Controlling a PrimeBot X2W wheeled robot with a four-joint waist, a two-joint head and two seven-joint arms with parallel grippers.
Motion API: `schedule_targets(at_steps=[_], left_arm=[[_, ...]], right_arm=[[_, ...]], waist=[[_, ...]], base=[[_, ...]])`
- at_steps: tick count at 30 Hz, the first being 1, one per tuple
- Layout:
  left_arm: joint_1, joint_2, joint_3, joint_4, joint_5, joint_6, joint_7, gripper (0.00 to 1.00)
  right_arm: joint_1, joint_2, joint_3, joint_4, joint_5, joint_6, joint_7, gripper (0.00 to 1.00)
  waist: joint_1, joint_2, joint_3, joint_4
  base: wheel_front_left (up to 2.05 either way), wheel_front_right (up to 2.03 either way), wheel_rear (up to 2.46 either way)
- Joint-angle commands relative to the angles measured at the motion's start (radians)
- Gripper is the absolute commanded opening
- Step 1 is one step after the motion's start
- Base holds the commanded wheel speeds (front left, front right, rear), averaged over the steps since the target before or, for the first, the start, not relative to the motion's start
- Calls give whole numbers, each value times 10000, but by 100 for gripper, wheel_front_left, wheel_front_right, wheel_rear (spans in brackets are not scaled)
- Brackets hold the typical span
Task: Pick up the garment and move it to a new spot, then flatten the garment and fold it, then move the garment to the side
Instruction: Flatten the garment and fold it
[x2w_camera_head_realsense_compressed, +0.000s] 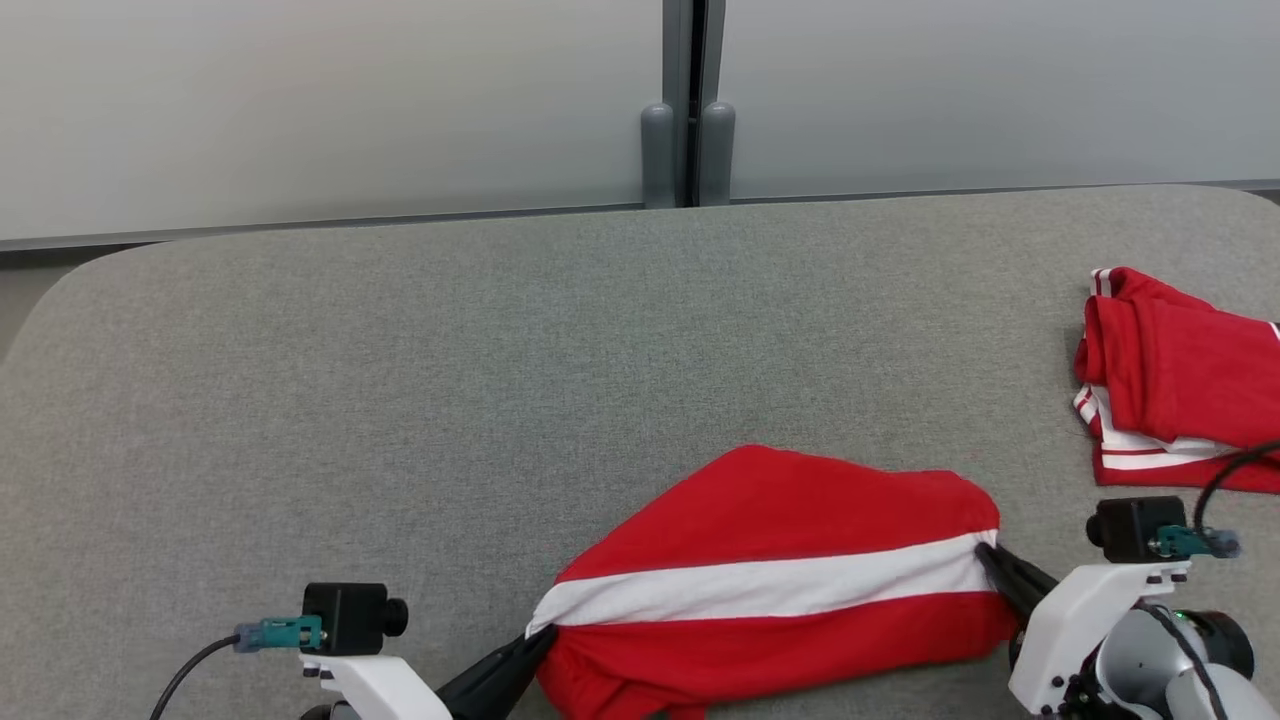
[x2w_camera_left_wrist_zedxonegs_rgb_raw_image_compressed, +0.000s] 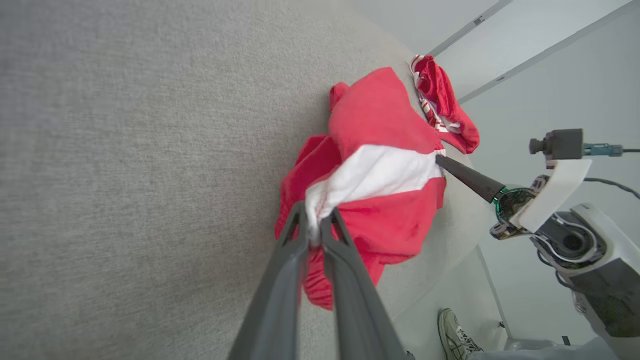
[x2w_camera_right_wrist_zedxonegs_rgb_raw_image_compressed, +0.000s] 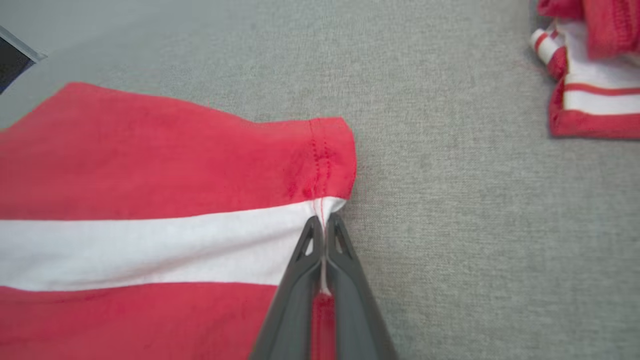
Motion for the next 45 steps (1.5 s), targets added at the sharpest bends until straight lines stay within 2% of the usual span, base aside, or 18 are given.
schedule_targets(at_steps=[1, 6, 11, 13, 15, 23, 28, 34, 39, 45], left_arm=[[-1, 82, 40, -87, 51, 23, -12, 0], [-243, 301, 188, -935, 485, 106, -276, 0], [-1811, 567, 298, -842, 1138, -25, -101, 0], [-2768, 774, 296, -513, 1400, -122, 124, 0], [-3844, 764, 332, -107, 1527, -225, 352, 0], [-8565, 1040, -234, 2263, 2326, -628, 1425, 0], [-11335, 1147, -431, 3715, 2617, -704, 1260, 0], [-14164, 1191, -919, 5312, 2921, -696, 609, 0], [-15542, 1059, -1214, 6642, 2653, -694, -389, 0], [-15821, 935, -1828, 7593, 2255, -695, -1186, 0]], right_arm=[[79, -63, -91, -98, -31, 3, -112, 0], [263, -151, -498, -1081, 81, 3, -539, 0], [-465, -171, -666, -1899, 262, 3, -768, 0], [-1083, 52, -525, -1954, 783, 3, -749, 0], [-1927, -82, -247, -1736, 1116, 4, -579, 0], [-6314, -364, 549, -125, 2270, 4, -1226, 0], [-9024, -705, 1048, 811, 2602, 3, -2043, 0], [-11784, -664, 1534, 2046, 3033, 3, -2930, 0], [-13281, -694, 2105, 2800, 3207, 3, -3541, 0], [-13603, -671, 3122, 3294, 3413, 3, -3846, 0]], waist=[[0, 0, -18, 16], [0, 0, -29, 76], [0, 0, 317, 90], [0, 0, 632, 10], [0, 0, 1042, -75], [0, 0, 2946, -317], [0, 0, 3814, -465], [0, 0, 4559, -646], [0, 0, 4929, -732], [0, 0, 5041, -745]], base=[[0, 0, 0], [0, 0, 0], [0, 0, 0], [0, 0, 0], [0, 0, 0], [0, 0, 0], [0, 0, 0], [0, 0, 0], [0, 0, 0], [0, 0, 0]])
